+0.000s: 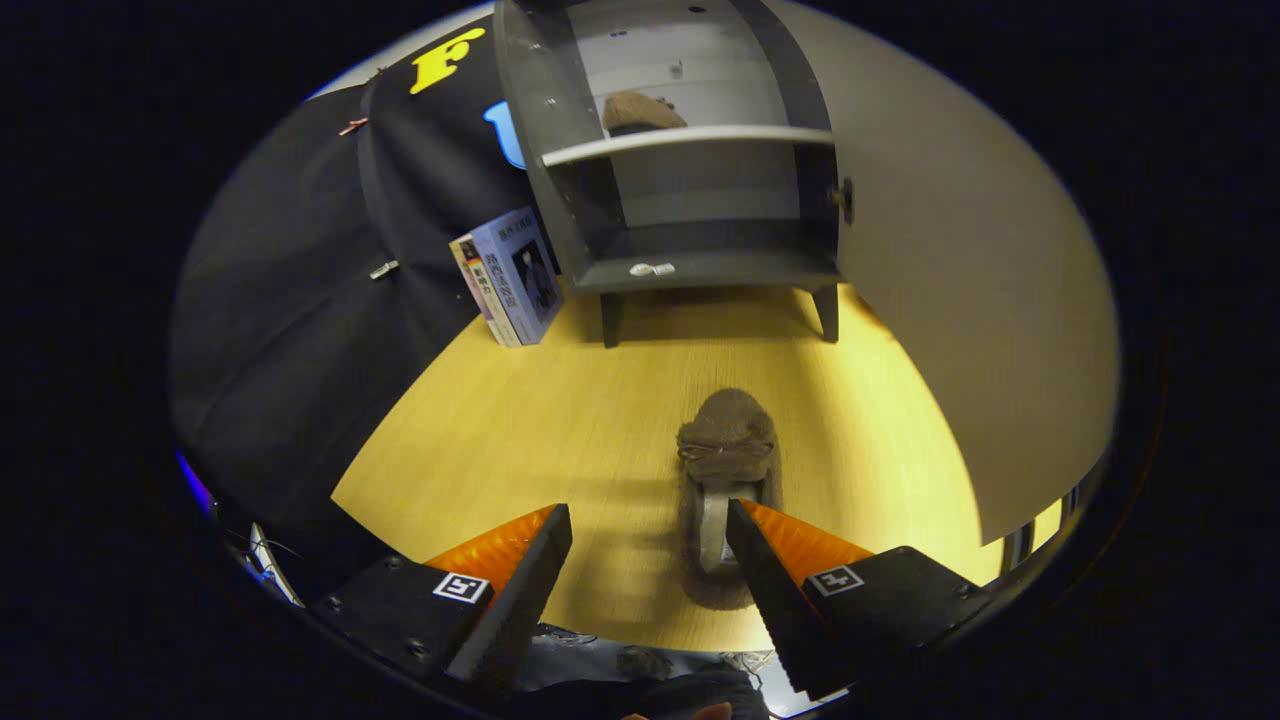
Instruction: Open the shoe cabinet door, grab the shoes and put them into the shoe cabinet, then close the shoe cabinet door.
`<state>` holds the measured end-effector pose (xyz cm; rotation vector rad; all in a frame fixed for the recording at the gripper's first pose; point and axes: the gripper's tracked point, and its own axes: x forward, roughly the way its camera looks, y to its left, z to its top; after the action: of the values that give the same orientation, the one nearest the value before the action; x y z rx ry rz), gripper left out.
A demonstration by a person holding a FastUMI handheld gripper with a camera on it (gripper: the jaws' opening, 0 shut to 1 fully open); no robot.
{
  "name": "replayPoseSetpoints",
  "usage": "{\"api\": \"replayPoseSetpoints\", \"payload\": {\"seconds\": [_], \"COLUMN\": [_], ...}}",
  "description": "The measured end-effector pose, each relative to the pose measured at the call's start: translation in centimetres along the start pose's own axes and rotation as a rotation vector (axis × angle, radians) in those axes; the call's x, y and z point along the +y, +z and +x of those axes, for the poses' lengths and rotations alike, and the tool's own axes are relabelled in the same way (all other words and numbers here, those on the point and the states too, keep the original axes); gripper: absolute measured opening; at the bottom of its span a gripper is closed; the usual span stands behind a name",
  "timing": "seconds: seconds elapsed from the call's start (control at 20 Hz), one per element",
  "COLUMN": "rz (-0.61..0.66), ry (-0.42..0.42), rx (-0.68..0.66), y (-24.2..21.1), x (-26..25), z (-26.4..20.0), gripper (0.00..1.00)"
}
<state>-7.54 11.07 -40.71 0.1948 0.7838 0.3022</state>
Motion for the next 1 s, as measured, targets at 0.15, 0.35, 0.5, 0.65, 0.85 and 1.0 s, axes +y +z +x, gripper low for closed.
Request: {"api": "replayPoseSetpoints", "payload": {"seconds": [0.15, 0.35, 0.5, 0.65, 0.85, 1.0], "rz": [0.029, 0.048, 0.032, 0.053, 0.021, 0.039], "ry": [-0.034, -0.112, -0.161, -0.178, -0.170, -0.160], "rx": [0.022, -0.038, -0.124, -0.171, -0.217, -0.237], "y": [-1.4, -1.1, 0.4, 1.3, 4.9, 10.5], "x": [-1.0, -2.5, -3.6, -4.1, -3.9, -2.9], "z": [5.0, 10.4, 12.7, 12.6, 9.7, 5.2], "gripper": [0.99, 0.82, 0.57, 0.13, 0.13, 0.14]}}
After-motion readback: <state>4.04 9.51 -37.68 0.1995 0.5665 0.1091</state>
